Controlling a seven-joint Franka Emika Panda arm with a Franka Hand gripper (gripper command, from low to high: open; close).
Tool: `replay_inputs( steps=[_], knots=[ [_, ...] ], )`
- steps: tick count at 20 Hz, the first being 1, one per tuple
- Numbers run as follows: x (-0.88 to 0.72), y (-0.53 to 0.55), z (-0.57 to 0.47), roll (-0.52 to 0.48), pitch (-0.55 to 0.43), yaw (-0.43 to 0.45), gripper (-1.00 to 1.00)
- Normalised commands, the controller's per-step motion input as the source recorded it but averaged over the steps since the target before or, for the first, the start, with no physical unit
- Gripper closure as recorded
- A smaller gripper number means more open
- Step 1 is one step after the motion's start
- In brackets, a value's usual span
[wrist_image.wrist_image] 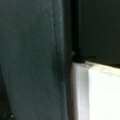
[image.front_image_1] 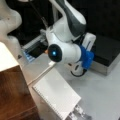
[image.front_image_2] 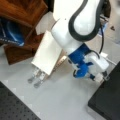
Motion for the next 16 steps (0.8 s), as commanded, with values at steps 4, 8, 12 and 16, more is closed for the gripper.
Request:
replay_inputs(
  steps=[4, 8, 12, 16],
  knots=[
    [-0.04, -0.10, -0.16, 0.331, -0.069, -0.027, -1.00],
    [-0.02, -0.09, -0.11, 0.315, -0.043, -0.019, -1.00],
    [0.02, -0.07, -0.07, 0.278, -0.035, -0.028, 1.00],
    [0.05, -0.05, -0.07, 0.248, -0.047, -0.039, 1.00]
  ],
)
